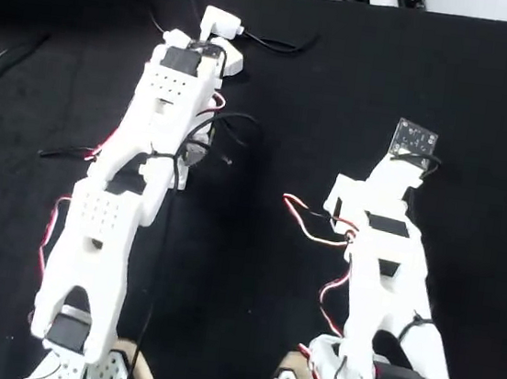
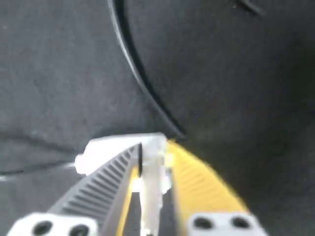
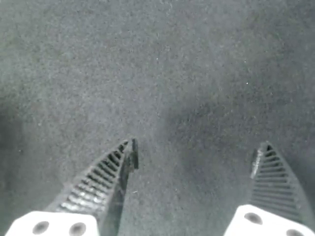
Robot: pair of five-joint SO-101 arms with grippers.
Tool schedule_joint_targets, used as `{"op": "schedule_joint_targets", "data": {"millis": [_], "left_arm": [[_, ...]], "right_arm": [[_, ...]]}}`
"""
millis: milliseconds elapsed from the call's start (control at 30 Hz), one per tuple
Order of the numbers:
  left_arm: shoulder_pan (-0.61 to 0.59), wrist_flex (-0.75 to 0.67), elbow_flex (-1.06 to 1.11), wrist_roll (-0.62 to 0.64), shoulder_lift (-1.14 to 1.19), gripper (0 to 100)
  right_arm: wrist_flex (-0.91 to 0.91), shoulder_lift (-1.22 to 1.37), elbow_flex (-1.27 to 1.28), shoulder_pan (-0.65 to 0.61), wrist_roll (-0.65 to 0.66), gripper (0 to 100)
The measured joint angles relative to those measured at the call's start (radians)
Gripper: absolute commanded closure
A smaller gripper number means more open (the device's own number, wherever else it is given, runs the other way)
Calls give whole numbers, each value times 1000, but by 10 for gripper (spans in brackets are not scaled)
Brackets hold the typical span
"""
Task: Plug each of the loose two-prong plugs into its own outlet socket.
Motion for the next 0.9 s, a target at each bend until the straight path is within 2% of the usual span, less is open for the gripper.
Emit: {"op": "schedule_joint_targets", "data": {"millis": [367, 633, 767, 900], "left_arm": [[-29, 0, 40, 0, -114, 651], [-184, 2, 23, 3, -249, 649], [-262, 2, -2, 3, -325, 647], [-321, 3, -6, 3, -381, 592]], "right_arm": [[0, 0, 0, -29, 66, 627], [0, 0, 0, -34, 84, 627], [0, 0, 0, -84, 133, 625], [0, 0, 0, -133, 190, 623]]}}
